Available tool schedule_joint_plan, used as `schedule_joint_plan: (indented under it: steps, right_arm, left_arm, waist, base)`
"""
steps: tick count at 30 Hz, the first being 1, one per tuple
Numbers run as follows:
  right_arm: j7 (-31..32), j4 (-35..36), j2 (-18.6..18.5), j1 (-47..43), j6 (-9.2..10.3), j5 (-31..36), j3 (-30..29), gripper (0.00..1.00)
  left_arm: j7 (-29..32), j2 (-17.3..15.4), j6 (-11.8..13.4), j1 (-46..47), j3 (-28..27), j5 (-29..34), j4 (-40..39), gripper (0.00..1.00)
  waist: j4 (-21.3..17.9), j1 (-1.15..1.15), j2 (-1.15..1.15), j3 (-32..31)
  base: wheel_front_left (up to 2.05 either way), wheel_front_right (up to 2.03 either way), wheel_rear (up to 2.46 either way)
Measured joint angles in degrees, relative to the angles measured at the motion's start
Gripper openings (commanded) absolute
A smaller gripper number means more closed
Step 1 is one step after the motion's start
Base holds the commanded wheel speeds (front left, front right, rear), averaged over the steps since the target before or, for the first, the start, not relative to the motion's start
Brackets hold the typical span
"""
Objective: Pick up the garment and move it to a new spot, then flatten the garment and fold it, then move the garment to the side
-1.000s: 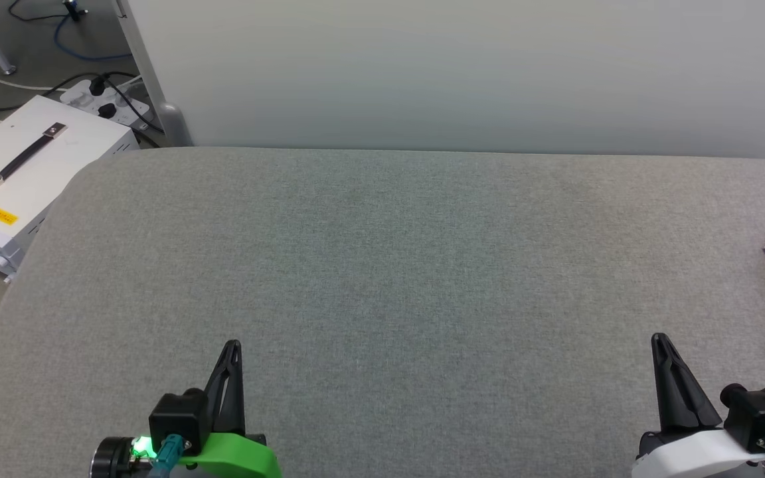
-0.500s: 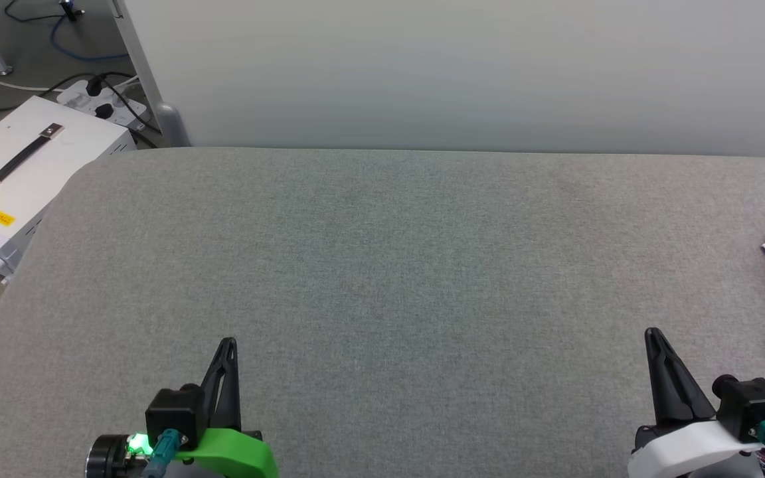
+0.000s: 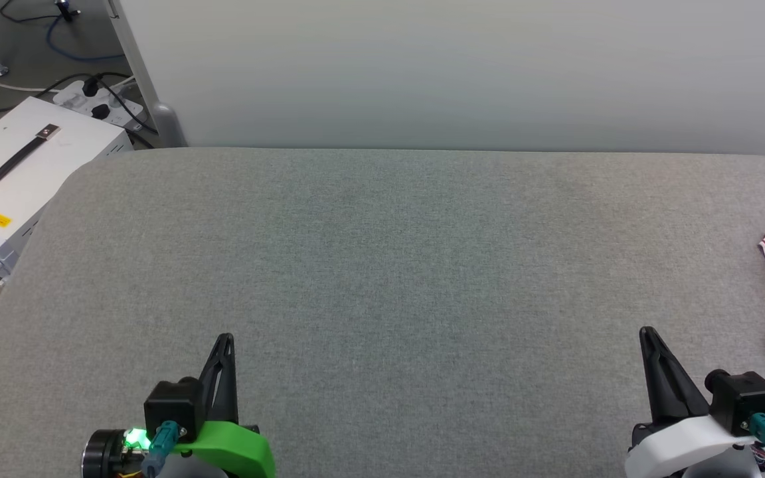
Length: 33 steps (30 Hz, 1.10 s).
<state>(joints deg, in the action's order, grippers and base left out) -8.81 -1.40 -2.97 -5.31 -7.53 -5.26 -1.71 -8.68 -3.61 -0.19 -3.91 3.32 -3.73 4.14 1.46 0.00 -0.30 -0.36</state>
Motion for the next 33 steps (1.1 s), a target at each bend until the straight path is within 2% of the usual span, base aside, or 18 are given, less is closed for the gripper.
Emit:
schedule_joint_plan:
  steps: [33]
  right_arm:
    - [3.8,0.4,0.0,2.0,0.00,2.1,0.7,0.00]
  left_arm:
    - [3.8,0.2,0.0,1.1,-1.5,1.5,-1.6,0.00]
  waist:
    - [-0.6,0.00,0.00,0.2]
  base:
    - [0.00,0.00,0.00]
